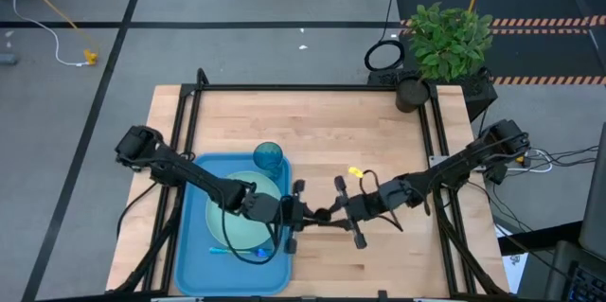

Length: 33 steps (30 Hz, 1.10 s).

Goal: Pick and place plate/cup/fork/spoon on tray
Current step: Put the black spoon on the blue tray to the bottom of the blue fork

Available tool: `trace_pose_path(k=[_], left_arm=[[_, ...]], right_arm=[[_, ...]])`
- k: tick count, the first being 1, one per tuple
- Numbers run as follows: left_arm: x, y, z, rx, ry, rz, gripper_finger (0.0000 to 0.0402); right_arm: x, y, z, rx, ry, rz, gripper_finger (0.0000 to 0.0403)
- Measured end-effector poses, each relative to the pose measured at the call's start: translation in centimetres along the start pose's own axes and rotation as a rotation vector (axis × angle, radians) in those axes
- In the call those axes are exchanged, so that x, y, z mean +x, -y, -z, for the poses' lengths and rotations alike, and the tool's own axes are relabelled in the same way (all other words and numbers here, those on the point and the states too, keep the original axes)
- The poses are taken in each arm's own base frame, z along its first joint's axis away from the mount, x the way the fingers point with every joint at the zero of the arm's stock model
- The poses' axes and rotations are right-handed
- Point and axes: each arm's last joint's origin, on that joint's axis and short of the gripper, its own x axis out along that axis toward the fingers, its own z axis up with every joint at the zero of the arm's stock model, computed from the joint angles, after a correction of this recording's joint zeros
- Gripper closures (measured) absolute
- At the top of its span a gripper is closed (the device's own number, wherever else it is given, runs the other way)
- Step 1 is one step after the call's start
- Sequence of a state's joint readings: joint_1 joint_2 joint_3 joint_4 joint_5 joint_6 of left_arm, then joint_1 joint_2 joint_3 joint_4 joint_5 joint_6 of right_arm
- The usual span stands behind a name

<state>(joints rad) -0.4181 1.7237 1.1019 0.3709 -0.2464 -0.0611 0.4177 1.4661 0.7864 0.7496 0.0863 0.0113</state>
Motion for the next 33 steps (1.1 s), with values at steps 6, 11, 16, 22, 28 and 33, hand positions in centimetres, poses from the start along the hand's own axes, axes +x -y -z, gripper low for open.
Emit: trace_pose_path(k=[6, 11, 16, 22, 28, 33], left_arm=[[-0.2, 0.1, 0.4, 0.009, -0.032, -0.080, 0.0398], [-0.2, 0.0, 0.5, 0.009, -0.048, -0.098, 0.0397], [-0.2, 0.0, 0.5, 0.010, -0.051, -0.096, 0.0398], [-0.2, 0.4, 0.4, -0.001, -0.046, 0.067, 0.0336], [0.0, 0.6, -0.1, -0.003, 0.016, 0.138, 0.0265], [1.1, 0.3, 0.5, 0.031, 0.063, 0.204, 0.0251]], right_arm=[[-0.1, -0.2, -0.1, 0.000, 0.004, 0.104, 0.0307], [-0.1, -0.2, -0.1, -0.003, -0.003, 0.109, 0.0340], [-0.1, -0.2, 0.2, -0.028, -0.032, 0.105, 0.0394], [0.0, -0.2, 0.1, -0.074, -0.019, -0.059, 0.0399], [0.0, 0.6, -0.2, -0.098, 0.020, -0.254, 0.0401], [0.3, 0.8, 0.0, -0.090, 0.053, -0.347, 0.0401]])
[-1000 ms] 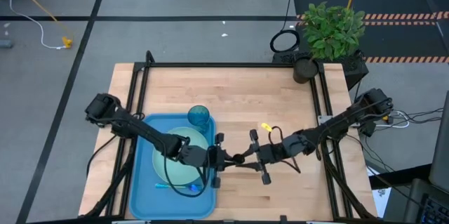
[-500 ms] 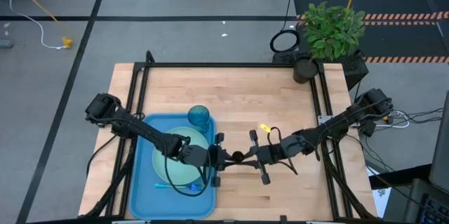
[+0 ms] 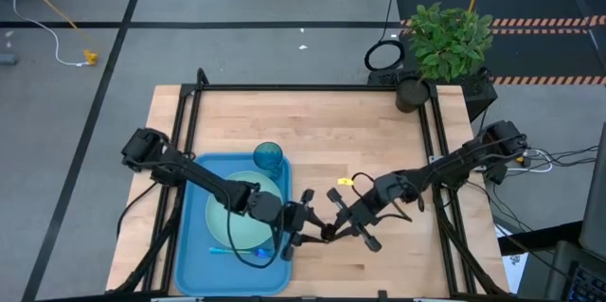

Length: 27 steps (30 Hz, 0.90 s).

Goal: Pick and place plate/cup/fork/spoon on tray
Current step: Put the black spoon on the blue tray to the bottom of the blue fork

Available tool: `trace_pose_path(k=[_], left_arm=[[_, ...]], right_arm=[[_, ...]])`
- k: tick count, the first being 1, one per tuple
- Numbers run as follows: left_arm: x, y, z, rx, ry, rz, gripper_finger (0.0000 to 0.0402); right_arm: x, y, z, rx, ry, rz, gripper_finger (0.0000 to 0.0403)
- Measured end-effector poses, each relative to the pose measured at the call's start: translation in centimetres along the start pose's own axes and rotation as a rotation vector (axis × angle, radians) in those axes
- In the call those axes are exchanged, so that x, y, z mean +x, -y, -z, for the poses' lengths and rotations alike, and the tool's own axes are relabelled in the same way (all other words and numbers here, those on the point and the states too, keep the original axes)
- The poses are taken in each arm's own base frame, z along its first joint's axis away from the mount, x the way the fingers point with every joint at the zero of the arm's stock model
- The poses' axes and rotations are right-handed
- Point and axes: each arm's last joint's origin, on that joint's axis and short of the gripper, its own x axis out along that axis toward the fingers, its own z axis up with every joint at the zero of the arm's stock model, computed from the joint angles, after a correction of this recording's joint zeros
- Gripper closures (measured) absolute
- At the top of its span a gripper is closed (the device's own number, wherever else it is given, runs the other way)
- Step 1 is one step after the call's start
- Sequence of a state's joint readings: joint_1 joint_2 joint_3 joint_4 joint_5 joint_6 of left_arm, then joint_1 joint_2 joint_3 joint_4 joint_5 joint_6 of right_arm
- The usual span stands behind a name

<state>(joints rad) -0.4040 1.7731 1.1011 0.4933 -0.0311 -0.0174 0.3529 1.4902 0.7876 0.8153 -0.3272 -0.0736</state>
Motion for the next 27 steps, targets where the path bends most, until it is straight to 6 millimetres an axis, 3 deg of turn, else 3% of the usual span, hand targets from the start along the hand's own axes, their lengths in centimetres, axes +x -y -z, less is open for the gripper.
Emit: trace_pose_path(k=[4, 9, 22, 27], left_arm=[[0.62, -0.30, 0.50, 0.022, 0.029, 0.052, 0.0251], [0.67, -0.80, 0.60, 0.022, 0.028, 0.097, 0.0256], [0.66, -0.83, 0.49, 0.055, 0.041, 0.138, 0.0388], [0.68, -0.95, 0.54, 0.057, 0.040, 0.147, 0.0374]], right_arm=[[0.40, 0.33, 0.93, 0.006, 0.008, -0.054, 0.0402], [0.30, 0.50, 0.73, 0.001, 0.023, -0.050, 0.0402], [0.32, 0.46, 0.72, -0.001, 0.026, -0.072, 0.0403], [0.33, 0.45, 0.73, 0.000, 0.025, -0.073, 0.0403]])
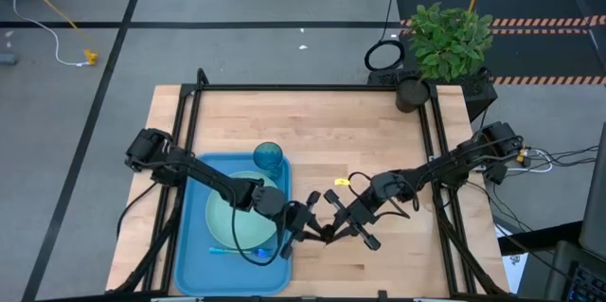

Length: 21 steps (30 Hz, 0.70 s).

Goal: Pick and place plate/cup/fork/spoon on tray
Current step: Put the black spoon on the blue tray to the bottom of the blue fork

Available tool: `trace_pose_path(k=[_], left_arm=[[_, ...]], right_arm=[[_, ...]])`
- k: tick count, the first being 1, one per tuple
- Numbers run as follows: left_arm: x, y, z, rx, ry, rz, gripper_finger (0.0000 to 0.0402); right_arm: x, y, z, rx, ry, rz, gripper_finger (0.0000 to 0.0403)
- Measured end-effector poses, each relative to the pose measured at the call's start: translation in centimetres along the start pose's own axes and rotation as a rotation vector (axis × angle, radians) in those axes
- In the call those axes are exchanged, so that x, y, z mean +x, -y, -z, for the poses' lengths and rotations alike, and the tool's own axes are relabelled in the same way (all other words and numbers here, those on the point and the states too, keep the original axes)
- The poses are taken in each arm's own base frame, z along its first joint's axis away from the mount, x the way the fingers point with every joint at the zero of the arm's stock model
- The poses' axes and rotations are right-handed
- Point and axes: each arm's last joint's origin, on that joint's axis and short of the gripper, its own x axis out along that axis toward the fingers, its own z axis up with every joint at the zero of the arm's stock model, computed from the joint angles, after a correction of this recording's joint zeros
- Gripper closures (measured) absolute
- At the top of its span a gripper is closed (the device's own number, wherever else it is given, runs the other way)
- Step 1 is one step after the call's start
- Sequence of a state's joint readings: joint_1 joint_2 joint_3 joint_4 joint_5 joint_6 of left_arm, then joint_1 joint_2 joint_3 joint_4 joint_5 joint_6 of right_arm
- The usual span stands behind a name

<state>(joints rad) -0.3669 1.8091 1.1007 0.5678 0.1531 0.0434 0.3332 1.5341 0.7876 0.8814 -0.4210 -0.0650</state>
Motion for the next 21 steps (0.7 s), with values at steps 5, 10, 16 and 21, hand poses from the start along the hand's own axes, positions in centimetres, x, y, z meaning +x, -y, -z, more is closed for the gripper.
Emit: trace_pose_path(k=[5, 10, 16, 21], left_arm=[[0.00, 0.03, -0.02, 0.008, 0.002, 0.004, 0.0360], [0.00, 0.02, 0.02, 0.002, -0.002, 0.004, 0.0391], [-0.04, 0.02, 0.05, -0.025, -0.012, 0.005, 0.0389], [-0.26, 0.25, -0.24, -0.056, -0.022, 0.003, 0.0391]], right_arm=[[0.00, 0.00, -0.01, 0.001, 0.001, 0.000, 0.0397], [0.00, 0.00, -0.02, 0.016, 0.002, -0.001, 0.0386], [-0.01, 0.00, -0.03, 0.045, 0.002, 0.000, 0.0384], [-0.03, -0.24, -0.34, 0.057, 0.009, -0.002, 0.0383]])
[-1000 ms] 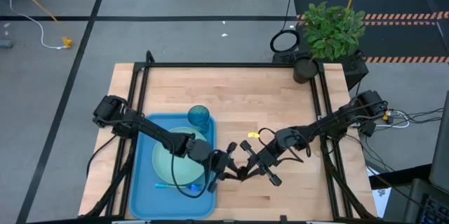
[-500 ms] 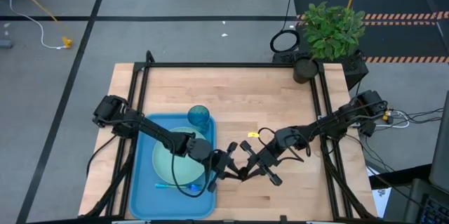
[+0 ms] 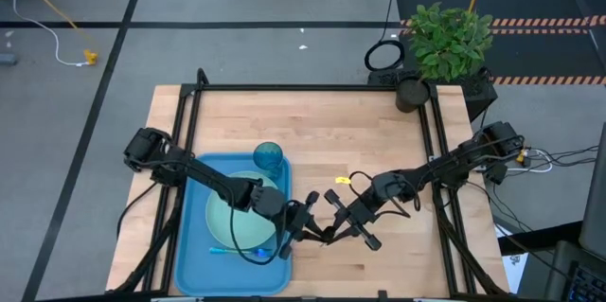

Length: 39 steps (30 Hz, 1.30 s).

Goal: Pick and place plate/cup/fork/spoon on tray
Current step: Put the black spoon on the blue tray to the bottom of the blue fork

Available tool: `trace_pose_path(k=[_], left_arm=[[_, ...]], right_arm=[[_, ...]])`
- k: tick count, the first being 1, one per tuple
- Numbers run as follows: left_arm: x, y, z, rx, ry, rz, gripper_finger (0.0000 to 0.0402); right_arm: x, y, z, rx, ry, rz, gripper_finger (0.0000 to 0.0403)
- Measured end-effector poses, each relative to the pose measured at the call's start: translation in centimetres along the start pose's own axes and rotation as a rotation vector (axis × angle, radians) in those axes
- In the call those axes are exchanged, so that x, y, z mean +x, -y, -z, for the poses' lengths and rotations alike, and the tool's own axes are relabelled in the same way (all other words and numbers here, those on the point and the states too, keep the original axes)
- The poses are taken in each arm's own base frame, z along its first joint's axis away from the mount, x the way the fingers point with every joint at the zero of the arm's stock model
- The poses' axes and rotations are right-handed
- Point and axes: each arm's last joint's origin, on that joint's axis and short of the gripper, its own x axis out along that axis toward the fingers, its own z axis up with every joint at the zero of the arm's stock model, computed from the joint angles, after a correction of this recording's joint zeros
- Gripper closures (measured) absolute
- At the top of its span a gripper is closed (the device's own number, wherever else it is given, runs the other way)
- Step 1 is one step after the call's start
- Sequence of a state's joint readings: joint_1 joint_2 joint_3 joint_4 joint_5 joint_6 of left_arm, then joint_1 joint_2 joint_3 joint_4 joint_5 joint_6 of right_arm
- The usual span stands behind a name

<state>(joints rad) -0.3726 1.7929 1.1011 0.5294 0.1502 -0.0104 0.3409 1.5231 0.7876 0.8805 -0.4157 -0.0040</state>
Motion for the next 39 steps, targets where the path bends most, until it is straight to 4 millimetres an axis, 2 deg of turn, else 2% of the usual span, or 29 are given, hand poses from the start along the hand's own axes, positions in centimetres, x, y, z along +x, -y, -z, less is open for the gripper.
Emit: trace_pose_path(k=[7, 16, 20, 24, 27, 34, 39], left_arm=[[-1.1, 1.6, -0.7, -0.010, -0.093, -0.058, 0.0397], [-2.8, 4.9, -2.3, 0.031, -0.124, -0.168, 0.0397], [-3.7, 5.4, -2.6, 0.028, -0.158, -0.282, 0.0398], [-4.0, 5.4, -2.7, 0.037, -0.152, -0.409, 0.0398], [-3.8, 4.7, -2.5, 0.048, -0.157, -0.486, 0.0399], [-3.1, 3.6, -1.6, 0.046, -0.168, -0.521, 0.0398], [-3.1, 3.3, -1.7, 0.046, -0.165, -0.528, 0.0399]], right_arm=[[-0.4, -1.2, -1.1, 0.002, -0.044, 0.099, 0.0370], [-1.1, -2.7, -2.6, -0.012, -0.067, 0.220, 0.0240], [-1.5, -2.9, -3.0, -0.002, -0.081, 0.284, 0.0212], [-1.3, -2.6, -2.6, 0.002, -0.082, 0.426, 0.0211], [-0.8, -2.1, -1.7, 0.006, -0.089, 0.469, 0.0214], [0.0, -0.9, -0.4, 0.017, -0.049, 0.494, 0.0227], [0.0, -0.2, 0.0, 0.024, -0.049, 0.513, 0.0261]])
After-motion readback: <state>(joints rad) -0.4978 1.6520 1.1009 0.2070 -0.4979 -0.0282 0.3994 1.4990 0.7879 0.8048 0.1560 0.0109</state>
